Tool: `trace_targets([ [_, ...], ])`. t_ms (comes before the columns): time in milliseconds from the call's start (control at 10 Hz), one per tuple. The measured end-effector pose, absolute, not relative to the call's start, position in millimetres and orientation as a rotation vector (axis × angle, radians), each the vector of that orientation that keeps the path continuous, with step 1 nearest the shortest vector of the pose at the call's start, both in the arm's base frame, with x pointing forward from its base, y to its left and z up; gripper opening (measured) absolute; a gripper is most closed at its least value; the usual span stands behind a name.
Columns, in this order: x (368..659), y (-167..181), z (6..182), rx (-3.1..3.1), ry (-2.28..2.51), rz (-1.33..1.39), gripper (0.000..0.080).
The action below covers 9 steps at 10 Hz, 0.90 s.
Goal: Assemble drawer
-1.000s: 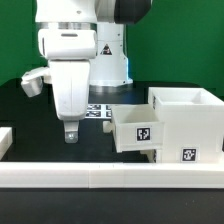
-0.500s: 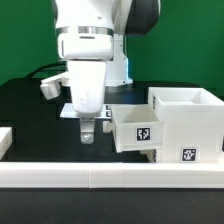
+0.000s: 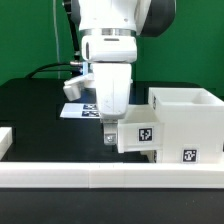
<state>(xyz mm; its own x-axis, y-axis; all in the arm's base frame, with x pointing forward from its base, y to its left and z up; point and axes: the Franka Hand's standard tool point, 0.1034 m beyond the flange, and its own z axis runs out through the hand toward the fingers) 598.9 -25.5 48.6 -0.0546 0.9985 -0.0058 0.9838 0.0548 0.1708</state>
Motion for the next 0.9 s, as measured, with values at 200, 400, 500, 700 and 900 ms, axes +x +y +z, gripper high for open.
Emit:
trace_targets([
  [200,604,-22,50.0,2.035,2.222,0.161,0.0649],
  [400,604,-23,49.9,2.036,2.22,0.16,0.0649],
  [500,603,-20,50.7,2.052,2.211,0.157,0.0649],
  [700,603,-6,52.3,2.06,2.218,0.146,0.0649],
  [900,605,-2,54.4,2.062,2.226,0.12,0.0649],
])
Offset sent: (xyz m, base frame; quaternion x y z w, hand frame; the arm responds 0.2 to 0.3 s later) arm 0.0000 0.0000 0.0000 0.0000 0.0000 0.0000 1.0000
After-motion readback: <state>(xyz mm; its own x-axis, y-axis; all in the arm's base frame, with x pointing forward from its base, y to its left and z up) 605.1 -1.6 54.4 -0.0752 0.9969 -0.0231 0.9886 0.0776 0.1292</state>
